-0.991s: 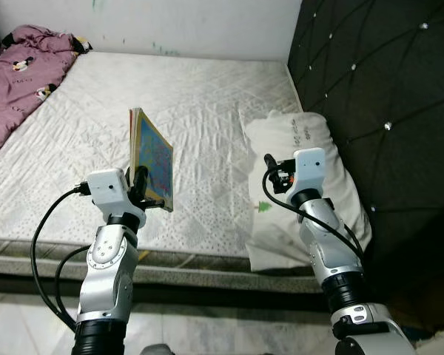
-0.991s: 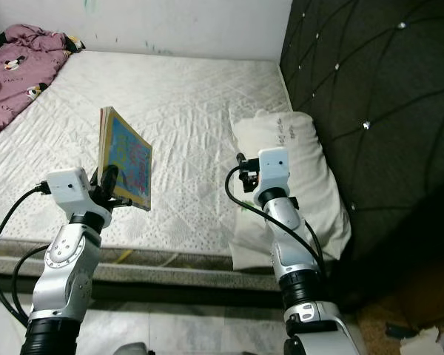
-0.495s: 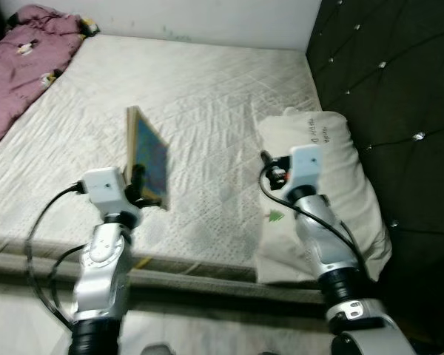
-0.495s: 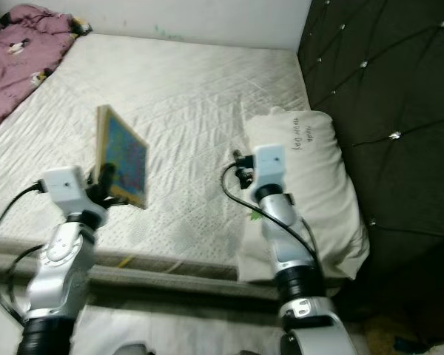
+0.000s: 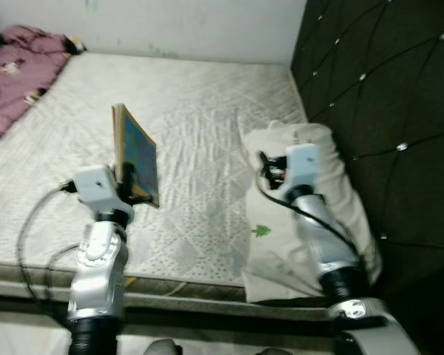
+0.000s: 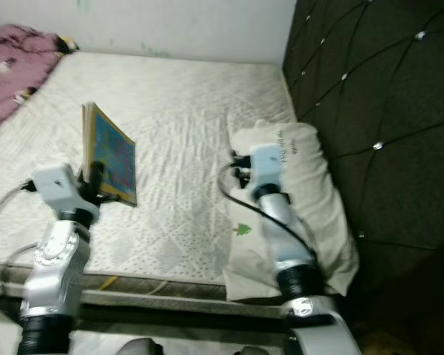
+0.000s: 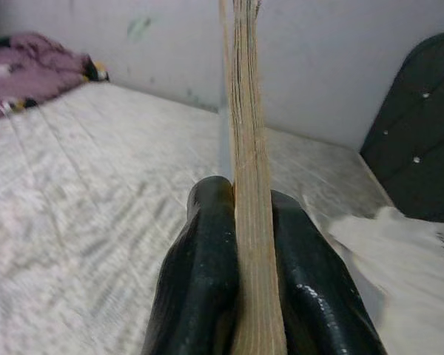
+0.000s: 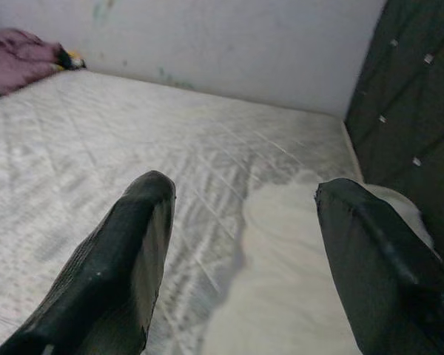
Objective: Clean up the room
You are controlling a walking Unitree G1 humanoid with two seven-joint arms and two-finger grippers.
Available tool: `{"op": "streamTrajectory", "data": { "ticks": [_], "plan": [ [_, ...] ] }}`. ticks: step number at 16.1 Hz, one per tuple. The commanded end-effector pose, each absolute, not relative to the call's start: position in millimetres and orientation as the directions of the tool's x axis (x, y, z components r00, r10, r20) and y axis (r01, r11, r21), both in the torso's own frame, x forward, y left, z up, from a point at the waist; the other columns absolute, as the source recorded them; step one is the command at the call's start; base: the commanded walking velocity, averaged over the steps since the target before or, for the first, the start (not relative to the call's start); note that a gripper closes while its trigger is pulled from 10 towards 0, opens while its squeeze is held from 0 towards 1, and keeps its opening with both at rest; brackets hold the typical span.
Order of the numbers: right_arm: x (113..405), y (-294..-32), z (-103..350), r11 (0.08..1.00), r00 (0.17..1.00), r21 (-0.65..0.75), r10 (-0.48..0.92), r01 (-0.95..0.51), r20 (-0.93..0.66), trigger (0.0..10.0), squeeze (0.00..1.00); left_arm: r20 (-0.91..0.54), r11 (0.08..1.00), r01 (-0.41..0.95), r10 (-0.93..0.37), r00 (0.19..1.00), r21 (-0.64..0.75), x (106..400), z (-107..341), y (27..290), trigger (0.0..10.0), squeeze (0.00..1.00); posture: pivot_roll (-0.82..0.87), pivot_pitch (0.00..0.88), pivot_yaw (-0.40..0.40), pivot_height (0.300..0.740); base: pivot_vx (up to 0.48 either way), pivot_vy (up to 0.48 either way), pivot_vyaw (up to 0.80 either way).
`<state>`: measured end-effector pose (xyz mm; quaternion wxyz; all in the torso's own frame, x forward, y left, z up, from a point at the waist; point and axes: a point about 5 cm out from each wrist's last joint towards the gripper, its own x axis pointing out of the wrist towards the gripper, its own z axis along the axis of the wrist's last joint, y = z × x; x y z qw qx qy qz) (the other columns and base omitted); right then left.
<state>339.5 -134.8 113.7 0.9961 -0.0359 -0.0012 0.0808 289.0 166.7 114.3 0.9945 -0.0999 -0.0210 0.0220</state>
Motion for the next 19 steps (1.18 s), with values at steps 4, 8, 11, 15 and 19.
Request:
{"op": "streamTrajectory", "data": {
  "ticks": [4, 8, 11, 15, 19],
  "plan": [
    [341, -134, 115, 0.985, 0.987, -0.064, 0.159, -0.159, -0.003, 10.0, 0.00, 0.062, 0.982, -0.036, 0.048, 0.997, -0.186, 294, 121, 165, 10.0, 0.00, 0.02, 0.000, -0.015, 0.740, 0.000, 0.000, 0.00],
    [341, -135, 113, 0.986, 0.988, -0.061, 0.154, -0.155, -0.012, 10.0, 0.00, 0.067, 0.981, -0.041, 0.054, 0.996, -0.189, 296, 122, 164, 10.0, 0.00, 0.01, 0.000, -0.015, 0.740, 0.000, 0.000, -0.60],
    [336, -141, 111, 0.986, 0.989, -0.074, 0.148, -0.148, -0.016, 10.0, 0.00, 0.018, 0.958, -0.075, 0.083, 0.996, -0.278, 293, 116, 160, 10.0, 0.00, 0.01, 0.000, -0.023, 0.740, 0.000, 0.000, -0.17],
    [336, -136, 111, 0.981, 0.983, -0.062, 0.181, -0.182, -0.026, 10.0, 0.00, -0.032, 0.945, -0.137, 0.133, 0.991, -0.299, 287, 108, 164, 10.0, 0.00, 0.01, 0.000, -0.031, 0.740, 0.000, 0.000, 0.00],
    [328, -129, 101, 0.977, 0.978, -0.058, 0.201, -0.204, -0.053, 10.0, 0.00, -0.040, 0.948, -0.105, 0.097, 0.994, -0.299, 284, 106, 161, 10.0, 0.00, 0.02, 0.011, -0.030, 0.740, 0.000, 0.000, 0.00]
  ]
}}
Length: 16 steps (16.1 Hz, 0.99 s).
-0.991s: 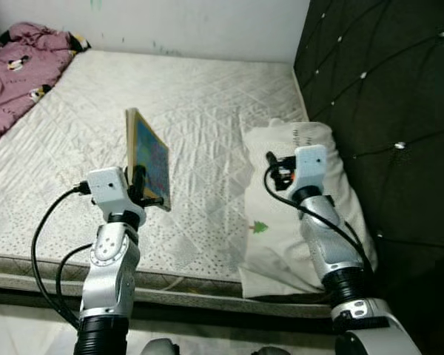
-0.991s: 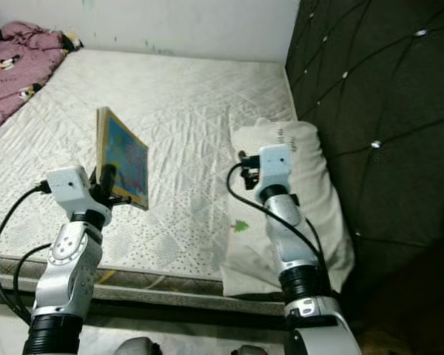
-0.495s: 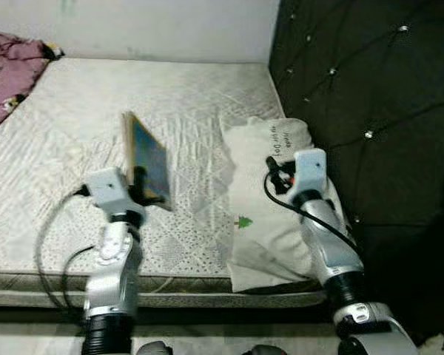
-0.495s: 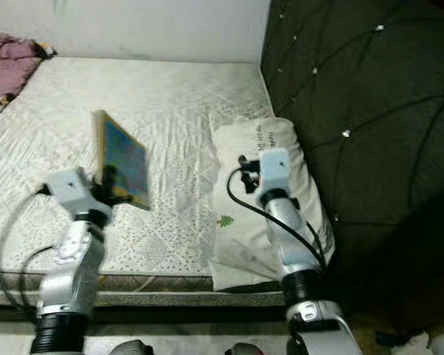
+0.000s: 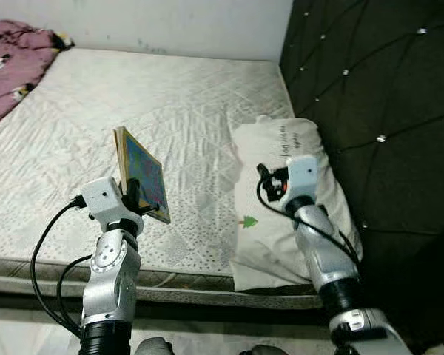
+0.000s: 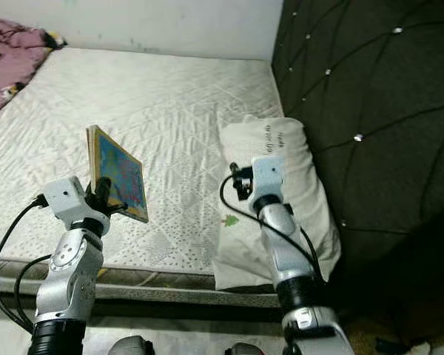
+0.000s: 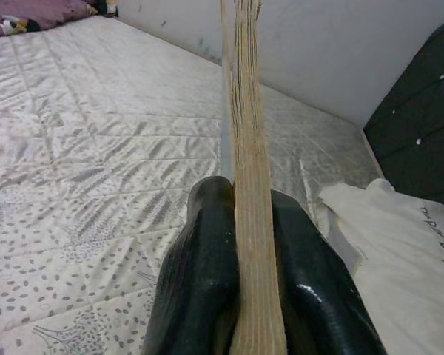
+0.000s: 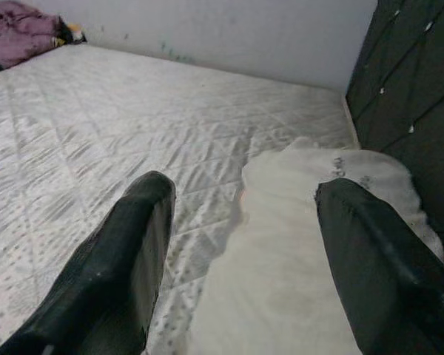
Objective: Clean up the room
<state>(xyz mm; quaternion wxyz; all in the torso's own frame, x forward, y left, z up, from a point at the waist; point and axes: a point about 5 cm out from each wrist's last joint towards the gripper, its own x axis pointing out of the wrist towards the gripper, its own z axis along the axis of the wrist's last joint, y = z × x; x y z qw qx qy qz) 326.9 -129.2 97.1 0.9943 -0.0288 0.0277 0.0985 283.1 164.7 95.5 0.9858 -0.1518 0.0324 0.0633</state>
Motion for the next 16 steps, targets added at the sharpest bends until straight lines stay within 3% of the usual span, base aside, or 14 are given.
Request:
{"op": "streamTrajectory", "data": {
  "ticks": [1, 4, 12, 16],
  "plan": [
    [328, -127, 100, 0.977, 0.977, -0.055, 0.205, -0.208, -0.058, 10.0, 0.00, -0.036, 0.948, -0.102, 0.096, 0.995, -0.301, 285, 107, 160, 10.0, 0.00, 0.02, 0.017, -0.028, 0.740, 0.000, 0.000, 0.00],
    [326, -118, 97, 0.973, 0.972, -0.038, 0.224, -0.227, -0.069, 10.0, 0.00, -0.032, 0.947, -0.084, 0.078, 0.996, -0.311, 283, 110, 157, 10.0, 0.00, 0.03, 0.027, -0.016, 0.740, 0.000, 0.000, 0.00],
    [324, -119, 96, 0.978, 0.976, -0.029, 0.204, -0.207, -0.078, 10.0, 0.00, -0.014, 0.954, -0.040, 0.037, 0.999, -0.299, 288, 115, 152, 10.0, 0.00, 0.02, 0.039, -0.007, 0.740, 0.000, 0.458, 0.00],
    [323, -120, 95, 0.977, 0.975, -0.036, 0.208, -0.212, -0.084, 10.0, 0.00, -0.011, 0.951, -0.041, 0.039, 0.999, -0.307, 285, 114, 151, 10.0, 0.00, 0.02, 0.043, -0.014, 0.740, 0.000, 0.083, 0.00]
  ]
}}
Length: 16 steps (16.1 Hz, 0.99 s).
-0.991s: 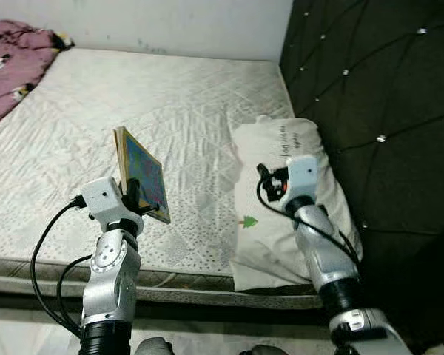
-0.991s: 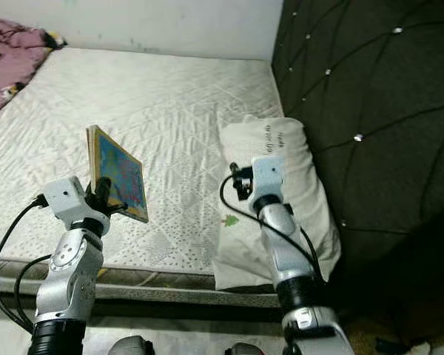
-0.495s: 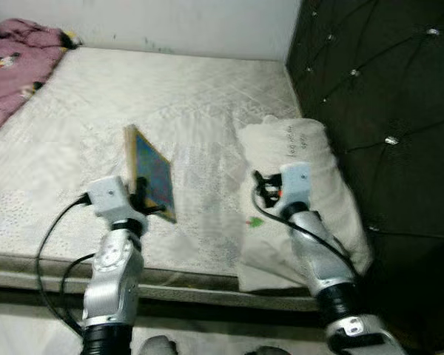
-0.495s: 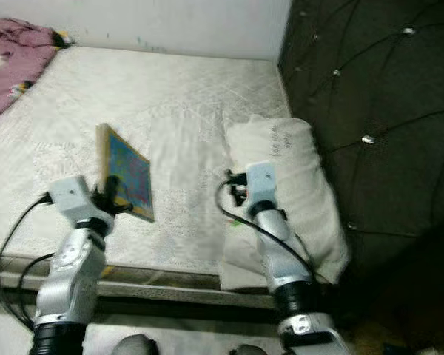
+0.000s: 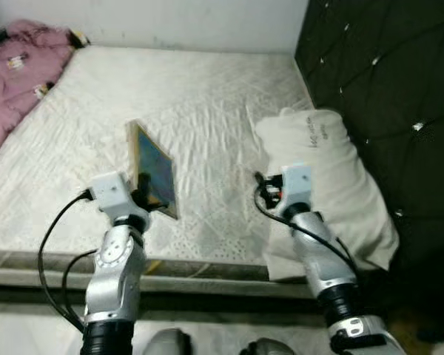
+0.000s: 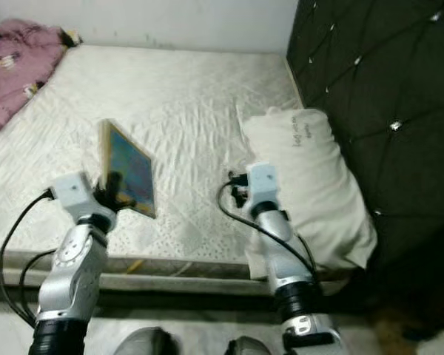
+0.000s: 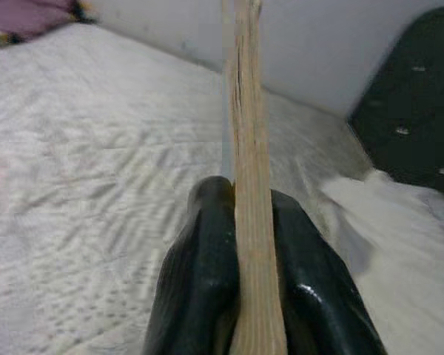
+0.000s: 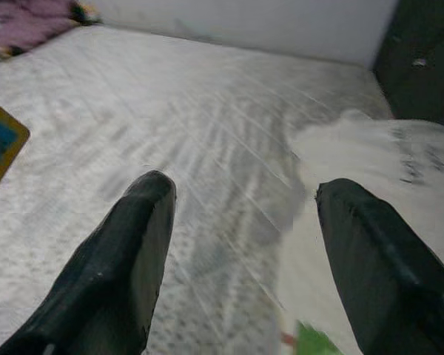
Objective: Clean up the room
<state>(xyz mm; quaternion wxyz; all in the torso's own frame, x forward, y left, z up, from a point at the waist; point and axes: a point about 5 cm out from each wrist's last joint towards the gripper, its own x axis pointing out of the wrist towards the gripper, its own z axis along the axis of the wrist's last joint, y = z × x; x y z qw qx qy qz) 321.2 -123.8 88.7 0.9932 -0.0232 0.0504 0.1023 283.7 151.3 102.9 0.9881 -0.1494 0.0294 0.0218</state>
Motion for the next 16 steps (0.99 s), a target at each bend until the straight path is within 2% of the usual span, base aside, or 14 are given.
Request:
{"op": "streamTrajectory", "data": {
  "ticks": [1, 9, 16],
  "plan": [
    [322.9, -119.8, 94.7, 0.976, 0.974, -0.037, 0.209, -0.212, -0.085, 10.0, 0.00, -0.011, 0.952, -0.039, 0.038, 0.999, -0.305, 283.6, 113.9, 150.6, 10.0, 0.00, 0.02, 0.042, -0.015, 0.740, 0.000, 0.000, 0.00],
    [322.5, -120.3, 93.3, 0.975, 0.972, -0.044, 0.212, -0.218, -0.100, 10.0, 0.00, 0.017, 0.951, -0.004, 0.010, 1.000, -0.310, 282.2, 116.6, 148.0, 10.0, 0.00, 0.02, 0.037, -0.017, 0.740, 0.000, 0.000, 0.00],
    [323.7, -118.3, 93.6, 0.973, 0.970, -0.051, 0.219, -0.225, -0.101, 10.0, 0.00, 0.018, 0.950, 0.005, 0.001, 1.000, -0.312, 282.6, 116.8, 148.3, 10.0, 0.00, 0.02, 0.031, -0.017, 0.740, 0.254, 0.000, 0.00]
  ]
}}
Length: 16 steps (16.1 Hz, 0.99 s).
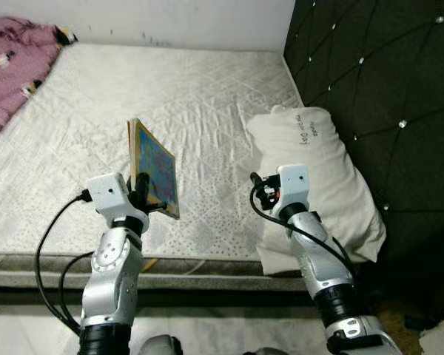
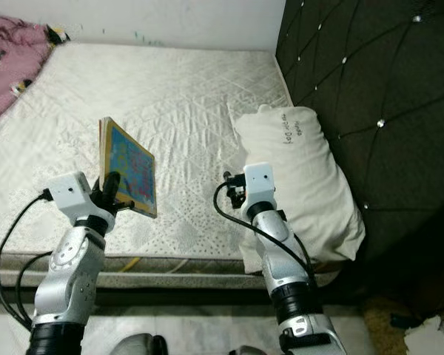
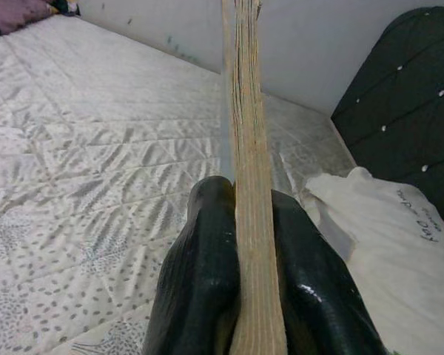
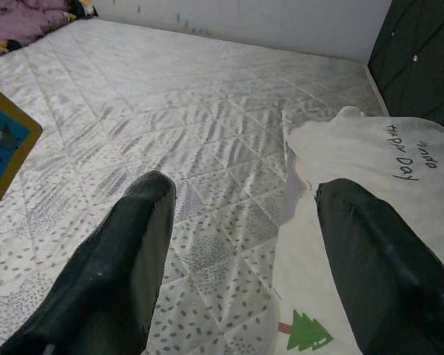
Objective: Clean up the room
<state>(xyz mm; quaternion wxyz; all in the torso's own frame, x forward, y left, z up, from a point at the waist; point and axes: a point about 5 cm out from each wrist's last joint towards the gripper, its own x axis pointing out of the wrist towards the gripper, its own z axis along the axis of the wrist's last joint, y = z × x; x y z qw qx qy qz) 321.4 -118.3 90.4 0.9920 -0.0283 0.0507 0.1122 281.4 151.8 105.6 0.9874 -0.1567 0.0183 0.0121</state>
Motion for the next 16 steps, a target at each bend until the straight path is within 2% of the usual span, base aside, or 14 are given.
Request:
{"op": "streamTrajectory", "data": {
  "ticks": [1, 5, 8, 16],
  "plan": [
    [323.8, -118.1, 93.6, 0.973, 0.970, -0.051, 0.220, -0.225, -0.100, 10.0, 0.00, 0.019, 0.950, 0.007, -0.001, 1.000, -0.311, 282.8, 117.1, 148.1, 10.0, 0.00, 0.02, 0.030, -0.016, 0.740, 0.285, 0.000, 0.00],
    [324.0, -117.7, 93.3, 0.974, 0.971, -0.051, 0.216, -0.222, -0.100, 10.0, 0.00, 0.013, 0.951, 0.009, -0.005, 1.000, -0.310, 282.9, 116.3, 147.9, 10.0, 0.00, 0.03, 0.029, -0.013, 0.740, 0.281, 0.000, 0.00],
    [323.8, -118.2, 92.9, 0.974, 0.972, -0.050, 0.213, -0.219, -0.102, 10.0, 0.00, 0.008, 0.951, 0.014, -0.012, 1.000, -0.308, 282.1, 114.9, 145.6, 10.0, 0.00, 0.03, 0.031, -0.013, 0.740, 0.000, 0.000, 0.00],
    [324.6, -119.1, 92.9, 0.974, 0.972, -0.057, 0.211, -0.218, -0.103, 10.0, 0.00, 0.011, 0.949, 0.024, -0.022, 1.000, -0.313, 281.7, 114.8, 144.0, 10.0, 0.00, 0.02, 0.035, -0.016, 0.740, 0.309, 0.000, 0.00]
  ]
}}
